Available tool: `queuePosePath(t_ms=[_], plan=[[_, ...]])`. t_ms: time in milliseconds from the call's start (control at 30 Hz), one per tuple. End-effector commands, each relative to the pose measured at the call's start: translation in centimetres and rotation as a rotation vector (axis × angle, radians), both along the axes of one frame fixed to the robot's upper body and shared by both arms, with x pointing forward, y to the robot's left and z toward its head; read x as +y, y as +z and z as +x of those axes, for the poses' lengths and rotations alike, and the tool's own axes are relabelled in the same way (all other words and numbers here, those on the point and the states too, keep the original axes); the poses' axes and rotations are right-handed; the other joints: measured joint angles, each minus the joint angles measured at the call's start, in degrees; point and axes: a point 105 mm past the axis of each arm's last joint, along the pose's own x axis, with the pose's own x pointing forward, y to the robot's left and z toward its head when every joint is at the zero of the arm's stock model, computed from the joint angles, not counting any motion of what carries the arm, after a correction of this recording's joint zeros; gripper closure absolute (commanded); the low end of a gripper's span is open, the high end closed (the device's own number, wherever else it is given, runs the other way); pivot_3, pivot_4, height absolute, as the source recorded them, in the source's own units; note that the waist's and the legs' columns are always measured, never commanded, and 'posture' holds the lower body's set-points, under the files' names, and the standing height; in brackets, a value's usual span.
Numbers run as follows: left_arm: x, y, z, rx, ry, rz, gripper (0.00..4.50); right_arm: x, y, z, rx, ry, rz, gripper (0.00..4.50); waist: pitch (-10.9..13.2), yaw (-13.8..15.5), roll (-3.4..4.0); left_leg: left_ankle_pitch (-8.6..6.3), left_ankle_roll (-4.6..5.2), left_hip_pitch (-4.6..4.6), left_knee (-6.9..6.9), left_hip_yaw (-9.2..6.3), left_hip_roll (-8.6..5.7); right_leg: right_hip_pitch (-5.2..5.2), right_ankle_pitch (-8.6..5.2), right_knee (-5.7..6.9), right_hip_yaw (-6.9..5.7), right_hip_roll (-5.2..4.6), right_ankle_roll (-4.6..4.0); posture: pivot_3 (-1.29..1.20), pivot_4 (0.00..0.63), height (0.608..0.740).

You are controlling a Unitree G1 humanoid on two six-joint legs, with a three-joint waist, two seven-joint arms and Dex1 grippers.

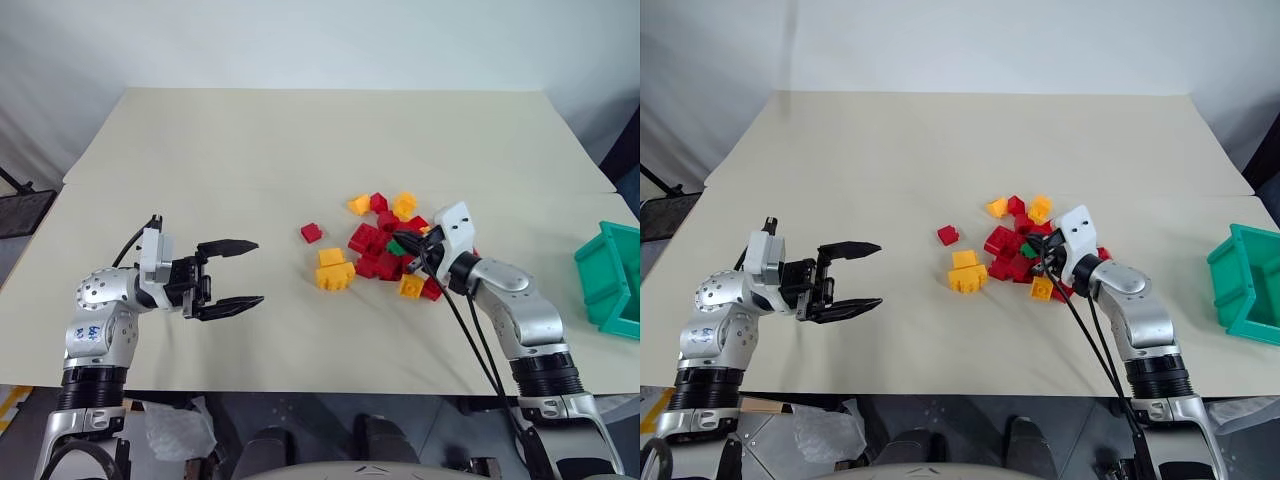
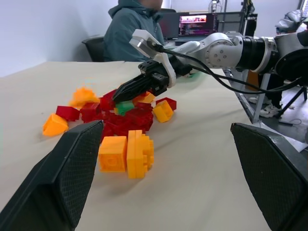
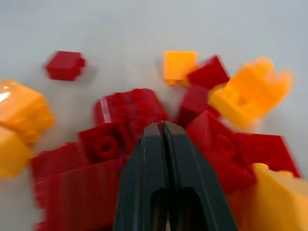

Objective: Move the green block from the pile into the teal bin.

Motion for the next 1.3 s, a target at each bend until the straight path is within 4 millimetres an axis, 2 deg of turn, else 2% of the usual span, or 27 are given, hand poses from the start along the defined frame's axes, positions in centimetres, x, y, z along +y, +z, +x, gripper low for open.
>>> queuePosePath(t_ms=[33,167,367,433,500,600,700,900,1033,1300], plan=[[-0.5,0.5,0.1,-0.034,-0.019,0.001,0.0,-1.5,1.7,0.2,-0.078,-0.063,-0.007,4.44,0.0,0.0,0.0,0.0,0.0,0.0,0.0,0.0,0.0,0.0,0.0,0.0,0.0,0.0,0.0,0.0,0.15,0.74],[-0.7,0.5,0.4,-0.034,-0.018,-0.004,0.0,-2.2,2.3,-0.5,-0.083,-0.081,-0.018,4.44,0.0,-0.1,0.0,0.0,0.0,-0.01,-0.02,0.0,0.03,-0.02,0.0,0.0,-0.01,0.02,0.0,0.0,0.15,0.74],[-0.8,0.5,0.7,-0.041,-0.012,-0.022,0.0,0.6,4.8,-1.9,-0.055,0.03,-0.041,4.44,0.0,-0.6,0.01,-0.01,0.01,-0.02,-0.02,0.09,0.04,-0.05,0.0,0.01,0.01,0.02,0.0,0.0,0.15,0.74],[-0.9,0.5,0.7,-0.045,-0.012,-0.027,0.0,0.9,4.7,-1.9,-0.01,0.047,-0.124,4.28,0.0,-0.9,0.02,0.0,0.01,-0.02,0.03,0.1,0.05,-0.07,0.0,0.05,0.02,0.01,0.0,0.0,0.15,0.74],[-0.9,0.4,0.7,-0.05,-0.007,-0.034,0.0,0.2,3.8,-1.3,0.061,0.005,-0.248,3.87,0.0,-0.9,0.02,-0.02,0.04,-0.01,0.08,0.08,0.06,-0.07,0.0,0.11,0.0,-0.01,0.0,0.0,0.15,0.74],[-0.9,0.4,0.7,-0.06,0.0,-0.04,0.0,0.2,3.2,-1.8,0.135,0.058,-0.342,2.99,0.0,-0.9,0.01,-0.04,0.07,-0.03,0.08,0.06,0.05,-0.07,0.0,0.07,0.0,-0.02,0.0,0.0,0.15,0.74],[-0.7,0.4,0.6,-0.067,0.012,-0.046,0.0,0.3,3.4,-1.9,0.182,0.077,-0.361,1.91,0.0,-0.9,0.01,-0.07,0.11,-0.07,0.05,0.07,0.04,-0.09,0.0,0.01,-0.01,-0.02,0.0,0.0,0.15,0.74],[-0.8,0.2,0.4,-0.071,0.023,-0.055,0.0,0.8,3.6,-1.2,0.212,0.091,-0.352,0.02,0.0,-1.3,0.01,-0.08,0.12,-0.11,0.06,0.13,0.03,-0.13,0.02,-0.04,-0.02,-0.04,0.03,0.0,0.15,0.74],[-0.9,0.0,0.2,-0.069,0.03,-0.065,0.0,1.5,3.1,-0.4,0.237,0.109,-0.365,0.02,0.0,-1.3,0.01,-0.08,0.12,-0.11,0.06,0.15,0.04,-0.13,0.02,-0.04,-0.02,-0.05,0.03,0.0,0.15,0.74],[-0.8,0.1,-0.2,-0.075,0.049,-0.072,0.0,1.8,0.4,0.7,0.306,0.116,-0.426,0.02,0.0,-1.3,0.02,-0.08,0.11,-0.11,0.07,0.14,0.03,-0.13,0.02,-0.02,-0.03,-0.07,0.03,0.0,0.15,0.74]])
